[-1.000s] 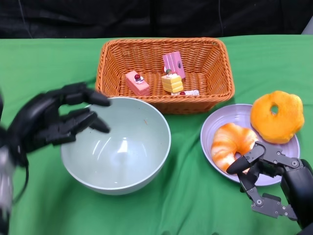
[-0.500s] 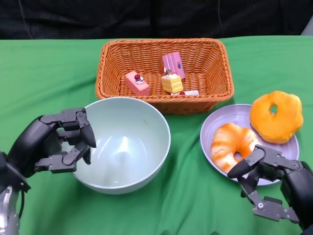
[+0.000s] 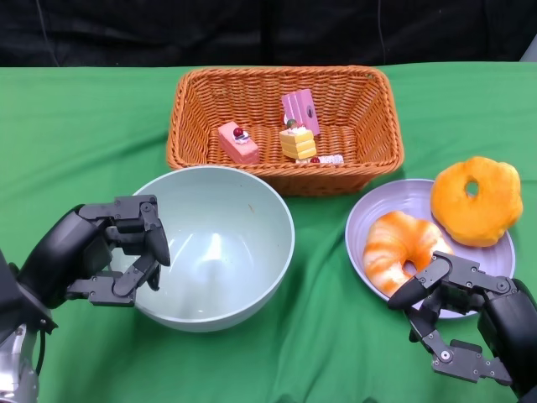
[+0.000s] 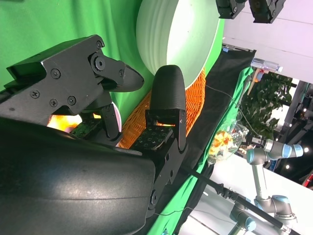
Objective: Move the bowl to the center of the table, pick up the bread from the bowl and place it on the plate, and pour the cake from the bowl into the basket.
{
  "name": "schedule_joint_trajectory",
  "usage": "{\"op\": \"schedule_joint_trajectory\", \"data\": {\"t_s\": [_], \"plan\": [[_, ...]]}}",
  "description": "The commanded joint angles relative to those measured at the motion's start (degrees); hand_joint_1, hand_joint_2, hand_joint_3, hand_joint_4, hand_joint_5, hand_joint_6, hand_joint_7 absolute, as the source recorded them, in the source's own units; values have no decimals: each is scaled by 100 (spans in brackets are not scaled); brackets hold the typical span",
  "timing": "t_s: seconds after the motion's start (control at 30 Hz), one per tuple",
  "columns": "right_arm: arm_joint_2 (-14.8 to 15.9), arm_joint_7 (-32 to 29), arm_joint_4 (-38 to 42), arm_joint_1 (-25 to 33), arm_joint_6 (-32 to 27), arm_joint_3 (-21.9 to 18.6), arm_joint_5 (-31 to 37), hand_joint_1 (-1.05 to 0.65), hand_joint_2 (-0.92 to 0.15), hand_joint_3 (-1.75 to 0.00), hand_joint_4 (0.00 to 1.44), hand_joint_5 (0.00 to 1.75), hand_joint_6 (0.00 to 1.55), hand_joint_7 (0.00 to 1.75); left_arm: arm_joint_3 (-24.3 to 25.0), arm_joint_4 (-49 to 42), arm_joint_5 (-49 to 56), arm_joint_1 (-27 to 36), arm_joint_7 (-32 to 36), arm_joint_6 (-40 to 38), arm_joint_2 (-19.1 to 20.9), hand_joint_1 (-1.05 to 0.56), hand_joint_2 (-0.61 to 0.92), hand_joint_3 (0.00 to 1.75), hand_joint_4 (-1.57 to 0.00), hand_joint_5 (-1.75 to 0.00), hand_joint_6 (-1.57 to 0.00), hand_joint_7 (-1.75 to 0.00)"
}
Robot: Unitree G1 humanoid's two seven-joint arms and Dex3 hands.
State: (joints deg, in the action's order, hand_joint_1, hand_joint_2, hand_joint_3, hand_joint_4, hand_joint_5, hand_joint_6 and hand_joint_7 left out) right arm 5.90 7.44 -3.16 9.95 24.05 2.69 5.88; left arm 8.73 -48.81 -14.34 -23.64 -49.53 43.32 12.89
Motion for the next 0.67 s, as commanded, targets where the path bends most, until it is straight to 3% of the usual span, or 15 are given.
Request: {"op": "schedule_joint_trajectory", "data": {"t_s": [0.03, 0.33, 0.67], "plan": [[78, 21, 21, -2, -12, -41, -94, -5, -64, -84, 78, 148, 76, 118, 14, -76, -34, -78, -2, 65, 81, -4, 53, 121, -80, -169, -74, -147], [102, 62, -48, 148, 120, -6, -100, -6, -64, -84, 77, 153, 75, 119, 6, -62, -24, -65, -3, 72, 100, -6, 51, 119, -80, -169, -74, -147], [136, 136, -364, 374, -130, 204, 139, -4, -65, -83, 75, 153, 72, 120, 31, -180, -40, -133, -29, 35, 138, -5, 52, 120, -80, -169, -75, -146]]}}
